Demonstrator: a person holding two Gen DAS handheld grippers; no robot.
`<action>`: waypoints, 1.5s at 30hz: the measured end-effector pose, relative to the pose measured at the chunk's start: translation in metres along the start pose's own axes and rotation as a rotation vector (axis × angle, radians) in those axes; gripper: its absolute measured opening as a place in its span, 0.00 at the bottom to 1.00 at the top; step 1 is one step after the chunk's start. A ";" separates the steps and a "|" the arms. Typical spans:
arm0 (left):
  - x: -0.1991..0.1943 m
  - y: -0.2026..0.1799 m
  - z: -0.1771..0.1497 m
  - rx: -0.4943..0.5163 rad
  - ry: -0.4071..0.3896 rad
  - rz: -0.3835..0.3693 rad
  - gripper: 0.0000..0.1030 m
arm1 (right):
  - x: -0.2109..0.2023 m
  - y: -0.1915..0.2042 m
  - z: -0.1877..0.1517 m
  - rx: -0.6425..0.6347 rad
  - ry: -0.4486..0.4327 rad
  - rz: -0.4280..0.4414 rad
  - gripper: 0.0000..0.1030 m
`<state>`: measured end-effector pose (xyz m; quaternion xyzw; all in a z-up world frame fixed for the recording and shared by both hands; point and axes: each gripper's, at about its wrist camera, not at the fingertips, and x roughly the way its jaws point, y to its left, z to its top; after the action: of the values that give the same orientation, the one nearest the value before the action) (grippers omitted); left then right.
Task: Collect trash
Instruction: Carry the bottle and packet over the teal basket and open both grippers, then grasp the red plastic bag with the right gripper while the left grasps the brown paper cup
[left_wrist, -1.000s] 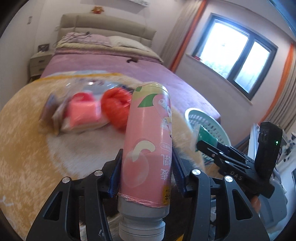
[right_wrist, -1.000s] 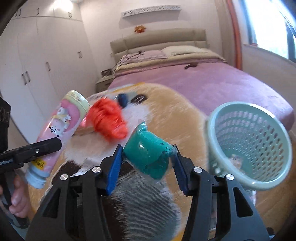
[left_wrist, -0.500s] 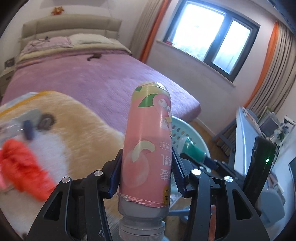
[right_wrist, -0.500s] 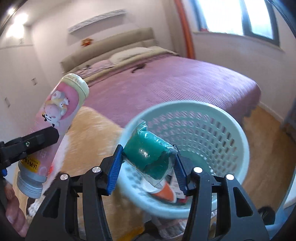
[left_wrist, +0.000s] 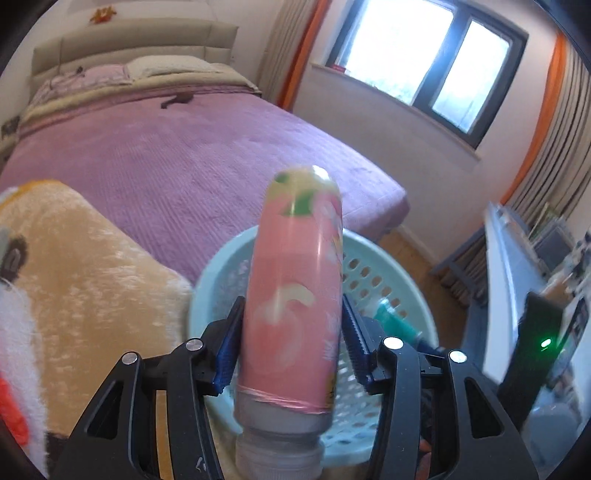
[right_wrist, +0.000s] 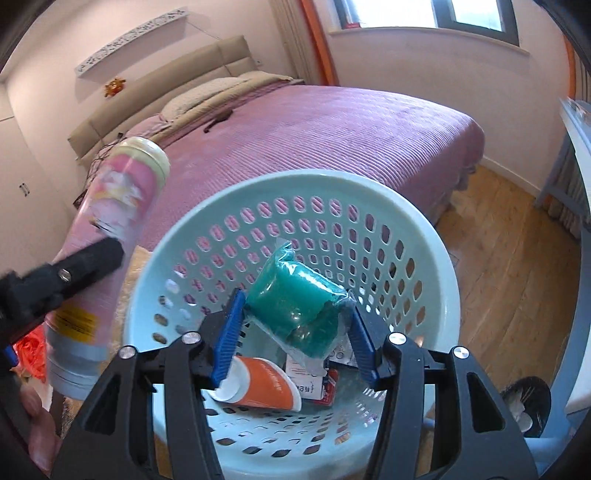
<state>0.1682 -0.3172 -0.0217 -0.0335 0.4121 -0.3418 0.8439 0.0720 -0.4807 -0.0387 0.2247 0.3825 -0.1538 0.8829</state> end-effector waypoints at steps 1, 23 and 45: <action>-0.001 0.003 0.000 -0.013 -0.004 -0.005 0.62 | 0.001 -0.002 -0.001 0.008 0.006 0.004 0.55; -0.191 0.061 -0.045 -0.047 -0.295 0.090 0.74 | -0.091 0.107 -0.035 -0.215 -0.119 0.212 0.64; -0.263 0.253 -0.087 -0.251 -0.249 0.347 0.60 | -0.060 0.285 -0.079 -0.559 -0.015 0.457 0.64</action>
<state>0.1325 0.0547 0.0122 -0.1085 0.3437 -0.1309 0.9235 0.1115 -0.1912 0.0376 0.0533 0.3434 0.1565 0.9245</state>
